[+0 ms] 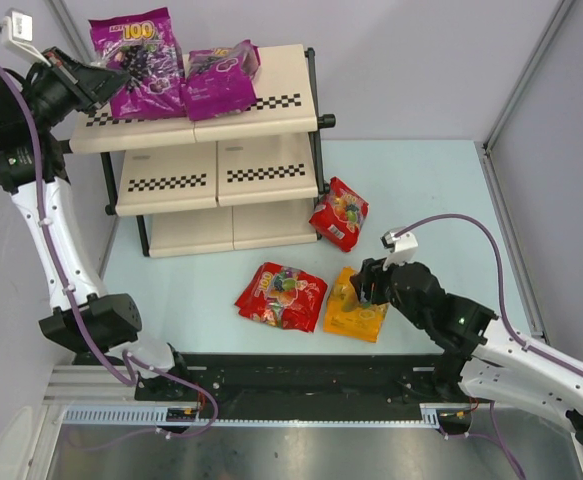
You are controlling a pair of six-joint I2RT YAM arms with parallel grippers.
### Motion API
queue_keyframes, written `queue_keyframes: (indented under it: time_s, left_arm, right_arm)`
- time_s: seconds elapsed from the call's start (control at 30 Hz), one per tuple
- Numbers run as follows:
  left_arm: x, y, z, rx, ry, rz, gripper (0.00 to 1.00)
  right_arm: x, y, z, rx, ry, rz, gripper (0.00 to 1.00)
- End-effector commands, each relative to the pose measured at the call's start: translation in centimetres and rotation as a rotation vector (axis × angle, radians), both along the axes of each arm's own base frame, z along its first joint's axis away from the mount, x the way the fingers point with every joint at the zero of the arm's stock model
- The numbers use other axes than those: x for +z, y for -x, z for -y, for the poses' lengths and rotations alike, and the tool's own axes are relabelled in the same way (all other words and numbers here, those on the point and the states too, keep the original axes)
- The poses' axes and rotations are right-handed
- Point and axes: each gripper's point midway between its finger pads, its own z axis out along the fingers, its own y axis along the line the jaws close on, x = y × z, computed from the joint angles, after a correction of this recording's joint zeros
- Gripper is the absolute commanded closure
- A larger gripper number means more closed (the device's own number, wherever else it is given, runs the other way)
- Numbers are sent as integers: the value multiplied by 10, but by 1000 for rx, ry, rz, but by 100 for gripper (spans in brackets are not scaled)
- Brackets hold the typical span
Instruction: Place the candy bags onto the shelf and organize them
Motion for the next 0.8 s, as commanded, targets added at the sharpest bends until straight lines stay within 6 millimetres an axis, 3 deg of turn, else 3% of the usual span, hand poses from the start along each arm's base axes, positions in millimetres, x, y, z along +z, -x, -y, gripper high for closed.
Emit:
queue_keyframes:
  time_s: [0.0, 0.23, 0.63, 0.73, 0.77]
  left_arm:
    - [25, 14, 10, 0, -50, 116, 100]
    - [19, 5, 4, 20, -38, 89, 100]
    - [-3, -12, 7, -96, -20, 15, 97]
    - [-8, -16, 5, -101, -17, 1, 69]
    - [-9, -17, 5, -102, -15, -3, 52]
  right_arm:
    - [10, -1, 1, -3, -33, 28, 39]
    - [9, -1, 3, -7, -32, 24, 39]
    - [7, -2, 4, -13, -20, 22, 39]
    - [5, -3, 4, -14, -15, 20, 38]
    - [6, -3, 4, -15, -14, 21, 37]
